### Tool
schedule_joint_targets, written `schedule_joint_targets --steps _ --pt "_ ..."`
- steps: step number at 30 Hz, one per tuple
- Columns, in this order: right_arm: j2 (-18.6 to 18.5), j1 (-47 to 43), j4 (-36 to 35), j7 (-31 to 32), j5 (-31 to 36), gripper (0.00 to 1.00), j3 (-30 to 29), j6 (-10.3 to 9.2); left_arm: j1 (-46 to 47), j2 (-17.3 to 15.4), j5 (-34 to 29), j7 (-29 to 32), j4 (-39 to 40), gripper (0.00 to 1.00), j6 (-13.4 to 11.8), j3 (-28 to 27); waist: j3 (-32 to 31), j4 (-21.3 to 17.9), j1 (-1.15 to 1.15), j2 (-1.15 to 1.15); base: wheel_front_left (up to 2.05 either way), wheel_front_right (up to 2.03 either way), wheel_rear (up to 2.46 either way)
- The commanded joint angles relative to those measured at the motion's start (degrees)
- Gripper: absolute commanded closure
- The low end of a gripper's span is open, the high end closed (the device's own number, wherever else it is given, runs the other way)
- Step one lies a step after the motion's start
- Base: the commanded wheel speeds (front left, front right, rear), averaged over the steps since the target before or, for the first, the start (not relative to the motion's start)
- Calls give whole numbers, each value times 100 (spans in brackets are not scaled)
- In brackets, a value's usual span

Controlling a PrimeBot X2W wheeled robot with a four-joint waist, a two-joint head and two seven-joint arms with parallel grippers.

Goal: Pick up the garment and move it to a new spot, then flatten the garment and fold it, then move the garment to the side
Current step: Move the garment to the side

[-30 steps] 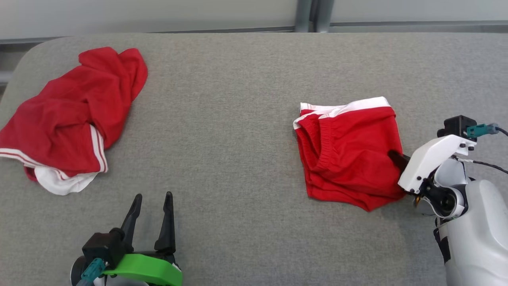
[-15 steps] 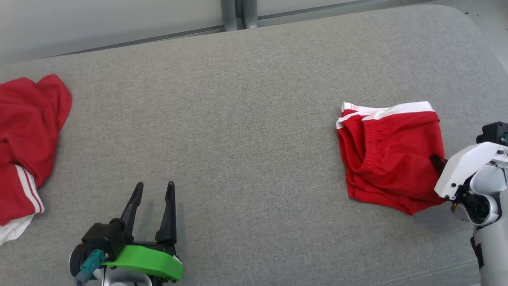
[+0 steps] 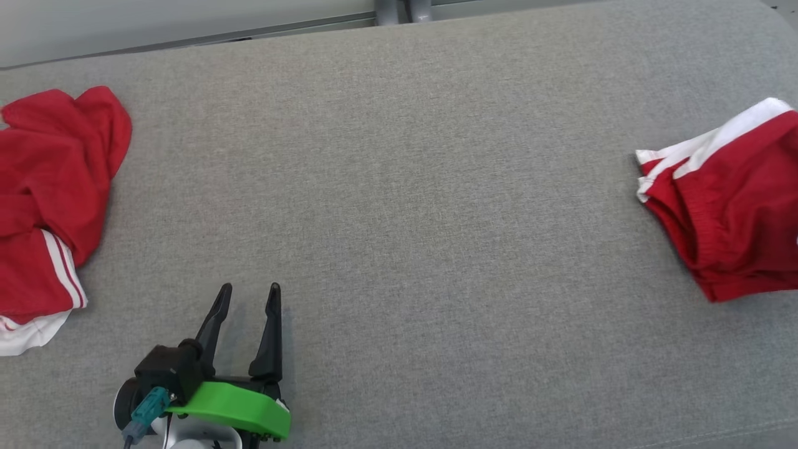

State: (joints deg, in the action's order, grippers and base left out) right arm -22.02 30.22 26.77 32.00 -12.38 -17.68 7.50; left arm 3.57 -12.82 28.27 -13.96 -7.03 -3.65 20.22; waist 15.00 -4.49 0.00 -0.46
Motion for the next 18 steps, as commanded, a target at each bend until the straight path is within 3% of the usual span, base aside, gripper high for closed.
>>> schedule_joint_targets --steps 1,10,18 --pt "-99 77 57 -55 184 100 -103 -1 101 -34 15 -17 -19 0 38 -10 9 130 0 46 0 0 0" --pt "-252 336 213 -283 902 100 -627 -2 142 -140 -33 -1 32 0 -16 -35 100 263 0 46 0 0 0" --pt "-98 479 319 -470 1490 100 -1074 -2 114 -262 -64 97 177 0 -64 -31 186 277 0 46 0 0 0"
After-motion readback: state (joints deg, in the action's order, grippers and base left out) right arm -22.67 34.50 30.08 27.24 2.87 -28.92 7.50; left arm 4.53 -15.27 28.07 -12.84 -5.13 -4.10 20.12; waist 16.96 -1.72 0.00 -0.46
